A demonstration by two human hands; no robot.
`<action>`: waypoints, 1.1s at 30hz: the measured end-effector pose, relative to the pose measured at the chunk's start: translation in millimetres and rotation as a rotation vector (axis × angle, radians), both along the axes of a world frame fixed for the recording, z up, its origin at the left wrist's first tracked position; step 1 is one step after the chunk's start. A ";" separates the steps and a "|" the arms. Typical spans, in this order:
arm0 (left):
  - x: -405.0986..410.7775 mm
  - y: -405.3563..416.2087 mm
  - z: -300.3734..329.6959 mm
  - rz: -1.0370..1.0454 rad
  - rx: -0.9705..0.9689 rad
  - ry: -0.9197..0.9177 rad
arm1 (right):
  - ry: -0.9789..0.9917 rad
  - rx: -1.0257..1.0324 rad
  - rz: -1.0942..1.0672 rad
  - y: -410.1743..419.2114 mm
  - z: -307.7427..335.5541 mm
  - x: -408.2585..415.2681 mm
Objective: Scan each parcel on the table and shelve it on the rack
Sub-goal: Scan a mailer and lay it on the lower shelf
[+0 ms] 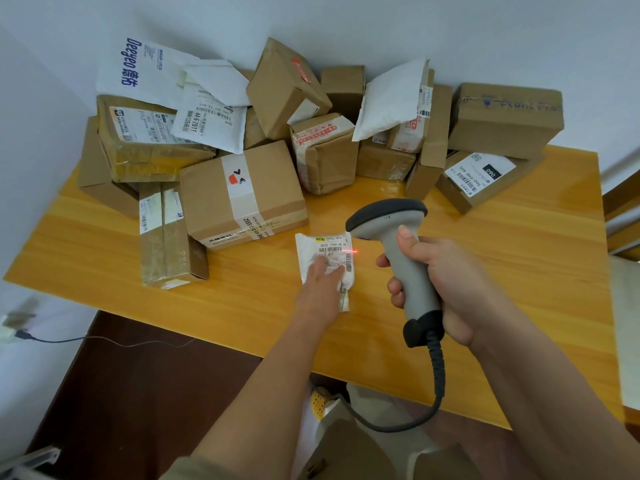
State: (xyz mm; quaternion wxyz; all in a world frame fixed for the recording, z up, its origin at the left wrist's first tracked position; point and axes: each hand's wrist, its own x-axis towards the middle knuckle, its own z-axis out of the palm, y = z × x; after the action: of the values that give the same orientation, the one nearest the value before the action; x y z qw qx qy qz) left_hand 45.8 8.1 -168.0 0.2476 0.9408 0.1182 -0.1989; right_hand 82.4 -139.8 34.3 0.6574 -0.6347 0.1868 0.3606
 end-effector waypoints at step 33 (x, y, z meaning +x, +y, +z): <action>22.7 -6.7 -5.5 0.062 0.167 0.202 | -0.028 -0.044 0.039 2.9 -3.1 12.5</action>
State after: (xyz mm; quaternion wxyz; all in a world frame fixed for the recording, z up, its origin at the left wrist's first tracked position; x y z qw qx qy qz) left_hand 68.6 1.3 -173.6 0.1613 0.9293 0.1875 -0.2744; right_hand 94.9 -136.9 31.2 0.6386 -0.6576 0.1732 0.3603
